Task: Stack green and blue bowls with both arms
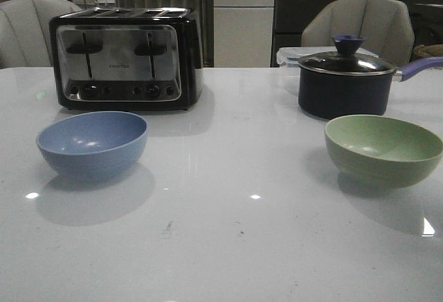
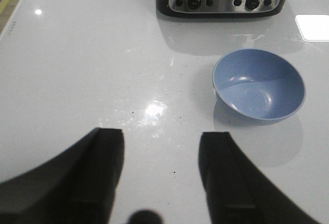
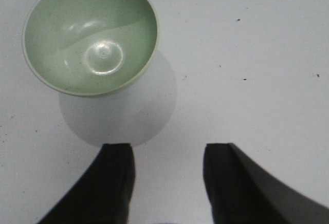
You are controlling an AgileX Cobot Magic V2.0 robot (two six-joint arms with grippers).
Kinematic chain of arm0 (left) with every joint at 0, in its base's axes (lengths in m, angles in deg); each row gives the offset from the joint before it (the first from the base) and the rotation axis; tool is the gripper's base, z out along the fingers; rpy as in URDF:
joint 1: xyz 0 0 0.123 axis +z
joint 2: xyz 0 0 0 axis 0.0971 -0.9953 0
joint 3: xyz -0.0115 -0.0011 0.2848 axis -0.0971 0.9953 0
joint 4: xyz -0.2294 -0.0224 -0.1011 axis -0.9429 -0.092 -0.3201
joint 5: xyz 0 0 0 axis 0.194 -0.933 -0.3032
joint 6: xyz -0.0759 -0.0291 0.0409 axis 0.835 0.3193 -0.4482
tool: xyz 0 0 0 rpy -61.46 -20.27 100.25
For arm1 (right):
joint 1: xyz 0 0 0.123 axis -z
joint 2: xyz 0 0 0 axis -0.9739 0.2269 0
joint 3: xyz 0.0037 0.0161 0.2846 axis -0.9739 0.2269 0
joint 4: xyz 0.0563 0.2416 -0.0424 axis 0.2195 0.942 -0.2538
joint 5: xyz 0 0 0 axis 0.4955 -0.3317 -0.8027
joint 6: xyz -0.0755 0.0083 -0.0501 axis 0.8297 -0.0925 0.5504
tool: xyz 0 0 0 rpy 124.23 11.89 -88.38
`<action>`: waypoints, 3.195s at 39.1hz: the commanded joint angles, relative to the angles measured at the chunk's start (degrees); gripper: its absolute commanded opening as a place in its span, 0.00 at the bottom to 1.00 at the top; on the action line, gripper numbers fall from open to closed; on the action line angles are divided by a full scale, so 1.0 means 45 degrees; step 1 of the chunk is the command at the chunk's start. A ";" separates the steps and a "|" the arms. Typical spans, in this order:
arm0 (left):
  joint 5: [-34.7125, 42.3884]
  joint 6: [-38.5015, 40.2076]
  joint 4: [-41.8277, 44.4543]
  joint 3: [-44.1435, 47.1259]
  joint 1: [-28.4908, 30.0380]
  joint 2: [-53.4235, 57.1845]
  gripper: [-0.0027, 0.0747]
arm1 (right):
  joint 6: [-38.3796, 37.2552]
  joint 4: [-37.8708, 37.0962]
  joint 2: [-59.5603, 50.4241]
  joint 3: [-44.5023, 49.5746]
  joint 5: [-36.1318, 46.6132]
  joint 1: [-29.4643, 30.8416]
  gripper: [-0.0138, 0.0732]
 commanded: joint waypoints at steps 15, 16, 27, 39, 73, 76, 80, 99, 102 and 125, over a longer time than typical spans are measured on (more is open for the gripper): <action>0.0993 0.0014 -0.0153 -0.0356 -0.0062 -0.0084 0.69 | 0.0053 0.0073 0.6594 -0.4827 0.0179 0.0061 0.76; 0.0993 0.0014 -0.0153 -0.0356 -0.0062 -0.0084 0.69 | 0.0053 0.0073 0.7000 -0.5205 0.0006 0.0061 0.76; 0.0993 0.0014 -0.0153 -0.0356 -0.0062 -0.0084 0.69 | 0.0066 0.0444 1.0032 -0.7384 -0.1288 0.0061 0.75; 0.0919 0.0014 -0.0153 -0.0356 -0.0062 -0.0084 0.69 | 0.0334 0.0694 1.0664 -0.8226 -0.2521 0.0061 0.34; 0.0910 0.0014 -0.0153 -0.0356 -0.0062 -0.0084 0.69 | 0.1681 0.3877 0.9912 -0.8342 -0.2353 -0.5285 0.30; 0.0910 0.0014 -0.0153 -0.0356 -0.0062 -0.0084 0.69 | 0.1681 0.3891 1.0333 -0.8342 -0.2266 -0.5457 0.30; 0.0910 0.0014 -0.0153 -0.0356 -0.0062 -0.0084 0.69 | 0.1681 0.3891 1.0806 -0.8342 -0.2060 -0.5498 0.31; 0.0988 0.0014 -0.0153 -0.0356 -0.0062 -0.0084 0.69 | 0.1681 0.1926 0.9867 -0.8261 -0.1062 -0.5502 0.70; 0.0988 0.0014 -0.0153 -0.0356 -0.0062 -0.0084 0.69 | 0.1976 0.1897 0.8886 -0.7912 -0.0775 -0.5602 0.69; 0.1126 0.0014 -0.0183 -0.0167 -0.0062 -0.0084 0.69 | 0.2259 0.1987 -0.0882 -0.1023 0.0792 -0.6397 0.63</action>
